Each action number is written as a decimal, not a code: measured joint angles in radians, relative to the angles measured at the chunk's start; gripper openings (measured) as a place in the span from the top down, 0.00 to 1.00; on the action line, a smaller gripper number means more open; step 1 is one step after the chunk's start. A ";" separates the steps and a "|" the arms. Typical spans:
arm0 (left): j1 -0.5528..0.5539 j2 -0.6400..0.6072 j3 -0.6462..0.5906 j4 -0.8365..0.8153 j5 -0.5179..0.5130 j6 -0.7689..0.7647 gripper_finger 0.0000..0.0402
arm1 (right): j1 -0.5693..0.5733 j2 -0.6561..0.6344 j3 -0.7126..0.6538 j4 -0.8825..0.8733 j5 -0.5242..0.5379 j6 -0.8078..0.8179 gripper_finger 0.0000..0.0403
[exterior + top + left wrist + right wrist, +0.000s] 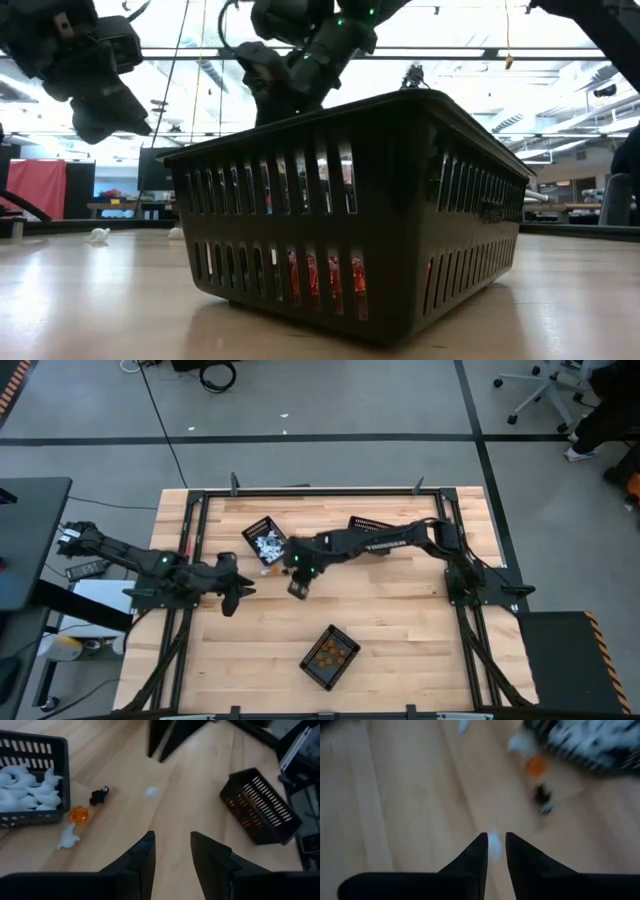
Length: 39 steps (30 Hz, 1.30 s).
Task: Sort Halloween decoration
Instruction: Put the white ghost toy into the top left black basket
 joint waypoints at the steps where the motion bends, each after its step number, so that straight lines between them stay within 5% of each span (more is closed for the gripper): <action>1: -0.009 -0.021 -0.012 0.001 -0.013 -0.012 0.67 | -0.014 0.000 0.000 0.022 0.000 0.010 0.81; 9: -0.027 -0.083 -0.031 -0.079 -0.037 -0.095 0.67 | -0.085 -0.002 0.018 0.057 0.001 -0.004 0.81; 15: -0.026 0.007 -0.034 -0.199 -0.034 -0.178 0.67 | -0.065 -0.002 0.018 0.038 -0.032 -0.001 0.81; 24: -0.026 0.313 -0.032 0.088 -0.053 0.011 0.65 | -0.056 -0.003 0.018 0.012 -0.063 0.005 0.81; 39: 0.008 0.643 -0.032 0.386 -0.093 0.095 0.42 | -0.025 -0.093 0.018 -0.087 -0.073 -0.034 0.79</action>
